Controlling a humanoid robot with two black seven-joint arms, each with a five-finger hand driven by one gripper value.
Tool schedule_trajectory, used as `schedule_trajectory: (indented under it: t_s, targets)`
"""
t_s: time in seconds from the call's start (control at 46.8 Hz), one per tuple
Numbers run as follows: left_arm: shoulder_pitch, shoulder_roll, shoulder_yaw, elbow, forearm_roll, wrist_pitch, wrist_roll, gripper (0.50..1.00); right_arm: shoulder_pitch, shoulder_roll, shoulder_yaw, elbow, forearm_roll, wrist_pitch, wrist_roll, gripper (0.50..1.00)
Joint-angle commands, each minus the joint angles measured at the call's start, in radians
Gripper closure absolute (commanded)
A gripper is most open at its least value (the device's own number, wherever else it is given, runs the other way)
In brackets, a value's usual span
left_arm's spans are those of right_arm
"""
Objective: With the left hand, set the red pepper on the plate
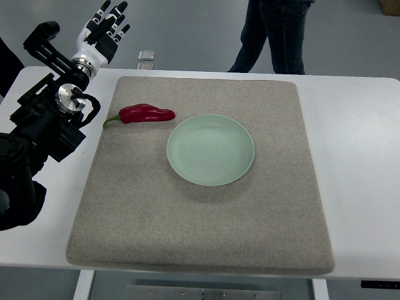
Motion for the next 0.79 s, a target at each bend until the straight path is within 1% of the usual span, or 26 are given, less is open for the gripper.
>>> schedule_trajectory:
  t_s: [0.0,0.043,0.15,0.555,0.769]
  targets:
    - [0.002,0.000,0.000,0.000,0.000,0.000,0.000,0.510,0.000,0.000,0.000,0.001,0.000,0.000,0.000,0.568]
    - [0.002,0.000,0.000,0.000,0.000,0.000,-0.003,0.512,0.000,0.000,0.001,0.001,0.000,0.000,0.000,0.568]
    - [0.001,0.000,0.000,0.000,0.002,0.002,-0.040,0.516,0.000,0.000,0.000,-0.001,0.000,0.000,0.000,0.568]
    - [-0.001,0.000,0.002,0.000,0.003,0.002,-0.040,0.510,0.000,0.000,0.000,-0.001,0.000,0.000,0.000,0.568]
    - [0.002,0.000,0.002,0.000,0.005,0.009,-0.037,0.516,0.000,0.000,0.000,-0.001,0.000,0.000,0.000,0.568]
